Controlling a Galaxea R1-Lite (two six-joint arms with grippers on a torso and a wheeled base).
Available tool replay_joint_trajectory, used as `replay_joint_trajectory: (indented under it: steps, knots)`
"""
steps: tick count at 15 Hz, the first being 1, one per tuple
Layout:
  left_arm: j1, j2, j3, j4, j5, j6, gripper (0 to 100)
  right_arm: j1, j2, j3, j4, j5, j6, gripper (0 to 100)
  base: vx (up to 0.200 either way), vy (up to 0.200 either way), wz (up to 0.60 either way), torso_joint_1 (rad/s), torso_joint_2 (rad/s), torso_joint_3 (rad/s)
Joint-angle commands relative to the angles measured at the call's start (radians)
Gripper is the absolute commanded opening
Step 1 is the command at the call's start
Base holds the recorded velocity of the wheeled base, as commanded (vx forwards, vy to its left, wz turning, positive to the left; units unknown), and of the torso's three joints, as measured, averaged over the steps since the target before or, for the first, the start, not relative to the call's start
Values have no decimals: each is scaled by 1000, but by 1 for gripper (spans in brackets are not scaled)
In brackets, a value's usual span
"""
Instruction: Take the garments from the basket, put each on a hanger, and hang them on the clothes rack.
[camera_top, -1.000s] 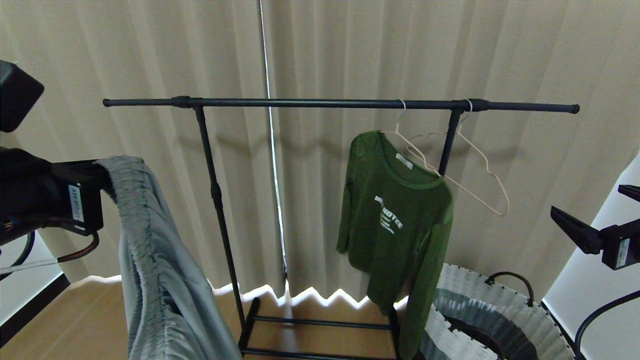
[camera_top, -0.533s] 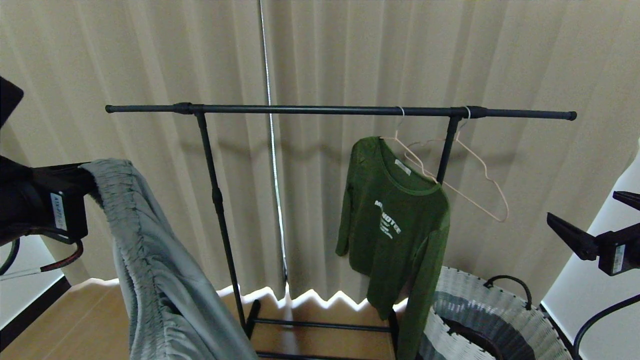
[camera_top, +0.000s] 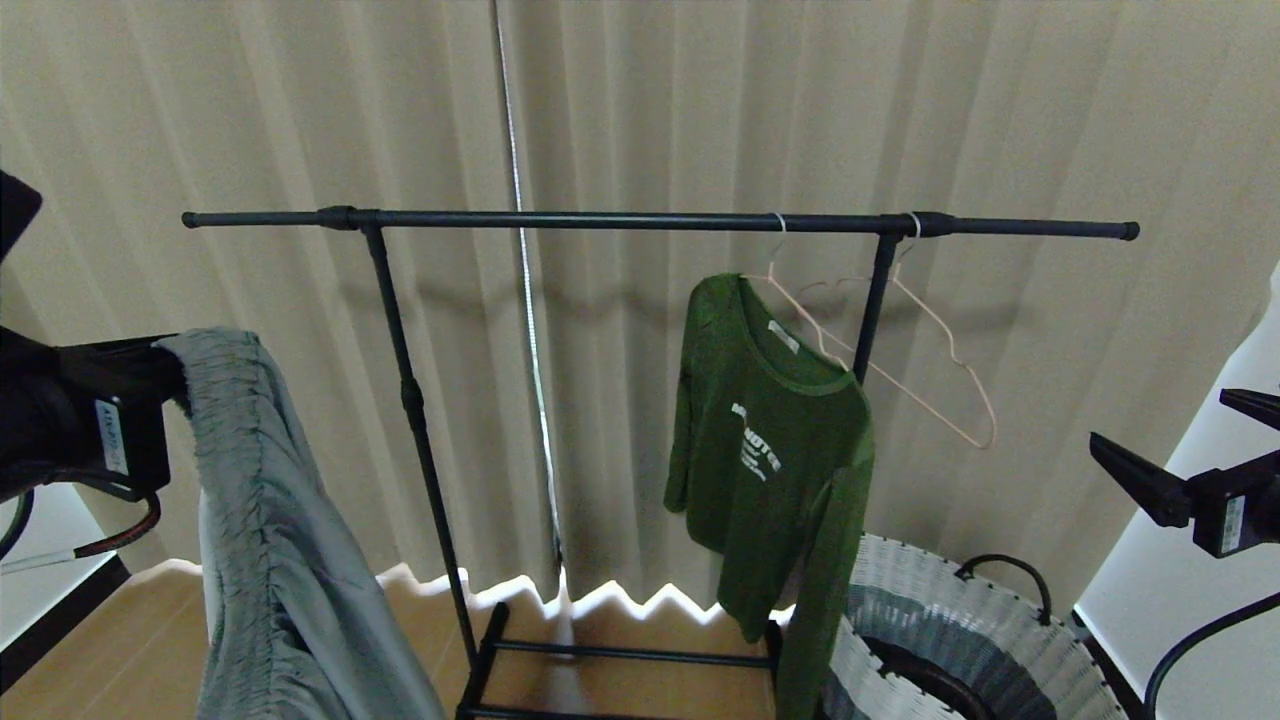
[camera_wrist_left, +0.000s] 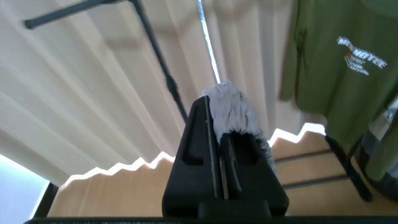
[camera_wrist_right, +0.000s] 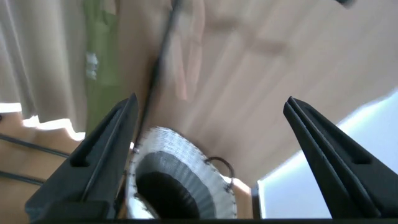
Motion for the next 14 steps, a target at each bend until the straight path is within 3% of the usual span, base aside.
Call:
replay_joint_trajectory:
  steps: [1,2,6,9,14]
  knots:
    - [2,-2,2,1,1,0,0,0,1,0,-1,0,-1,100,0,-200,0,2,-2,2]
    - [1,-2,2,-6,1,0,0,0,1,0,-3,0,-1,100,0,-200,0,2,2,2]
    - [1,1,27,-81,-1,0,0,0,1,1,2,2,1,100,0,0,0,0,0,0]
    - [1,3,31,-81,1,-6,0,0,1,4,11,3,-1,100,0,0,0,0,0,0]
    - [1,1,33,-78,1,-6,0,0,6,3,11,2,-2,100,200,0,0,6,0,4]
